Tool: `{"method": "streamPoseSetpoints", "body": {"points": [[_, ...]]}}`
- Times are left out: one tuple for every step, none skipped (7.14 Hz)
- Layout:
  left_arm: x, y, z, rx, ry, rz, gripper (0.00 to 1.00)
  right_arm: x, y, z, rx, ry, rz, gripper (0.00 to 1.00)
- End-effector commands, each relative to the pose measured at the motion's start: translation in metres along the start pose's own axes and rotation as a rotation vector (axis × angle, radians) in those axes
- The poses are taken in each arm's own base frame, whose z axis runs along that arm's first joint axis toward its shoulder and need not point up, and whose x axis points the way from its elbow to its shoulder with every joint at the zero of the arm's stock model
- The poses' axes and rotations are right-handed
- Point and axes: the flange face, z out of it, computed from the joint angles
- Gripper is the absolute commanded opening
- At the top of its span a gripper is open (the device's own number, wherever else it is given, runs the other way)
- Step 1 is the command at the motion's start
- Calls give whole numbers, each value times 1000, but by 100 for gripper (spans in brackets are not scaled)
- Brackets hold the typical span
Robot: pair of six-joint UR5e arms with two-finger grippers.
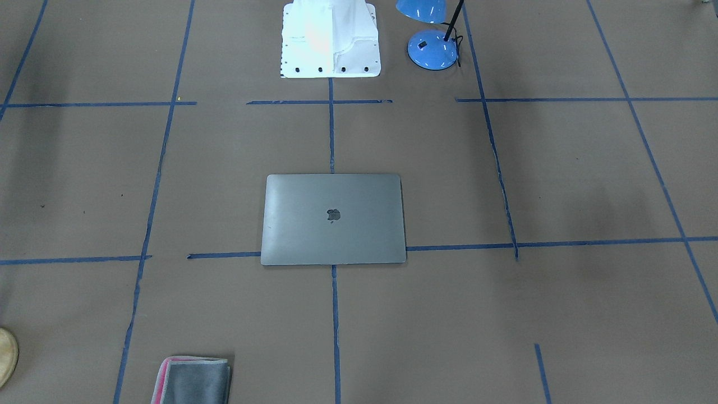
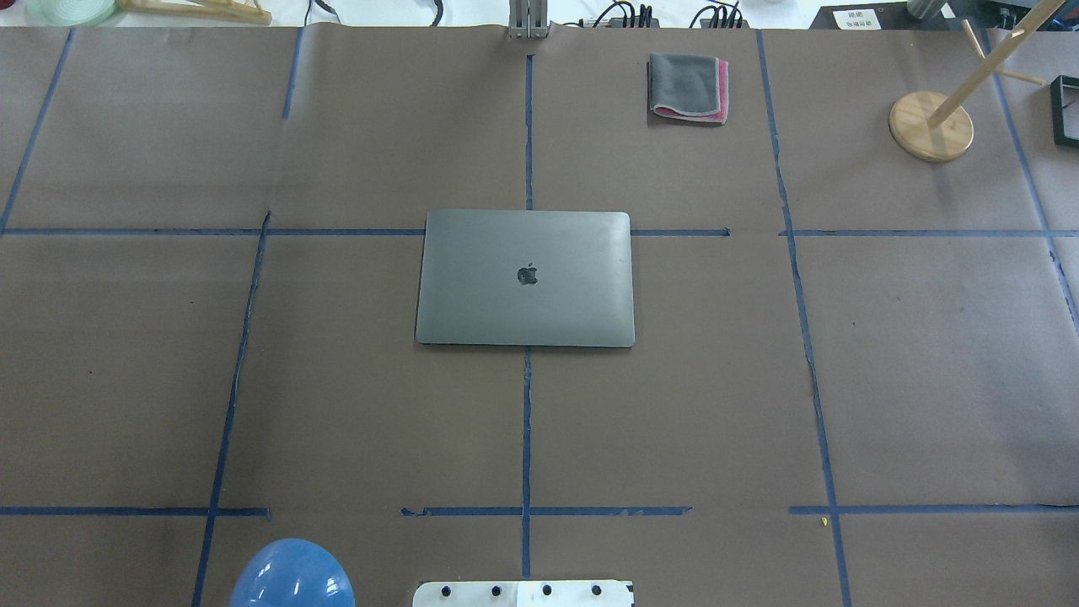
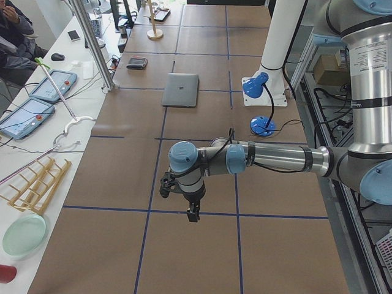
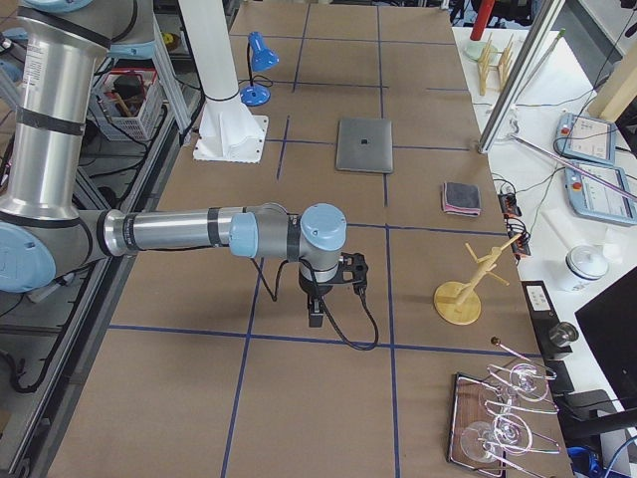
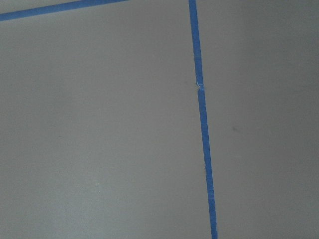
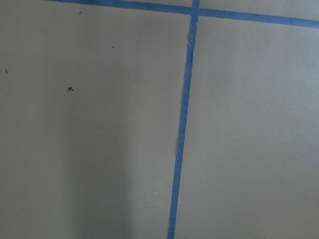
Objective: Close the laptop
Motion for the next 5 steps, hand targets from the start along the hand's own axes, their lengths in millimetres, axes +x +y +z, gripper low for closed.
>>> {"method": "streamPoseSetpoints", "body": {"points": [[2, -1, -2, 4, 0, 7, 100, 0, 0, 1, -2, 0, 0, 100], [5, -2, -5, 11, -1, 13, 100, 1, 0, 1, -3, 0, 0, 100], [5, -2, -5, 11, -1, 13, 100, 0, 0, 1, -2, 0, -3, 100], [5, -2, -5, 10, -1, 12, 100, 0, 0, 1, -2, 0, -3, 100], [5, -1, -5, 9, -1, 11, 100, 1, 2, 2, -4, -2, -1, 100]]}}
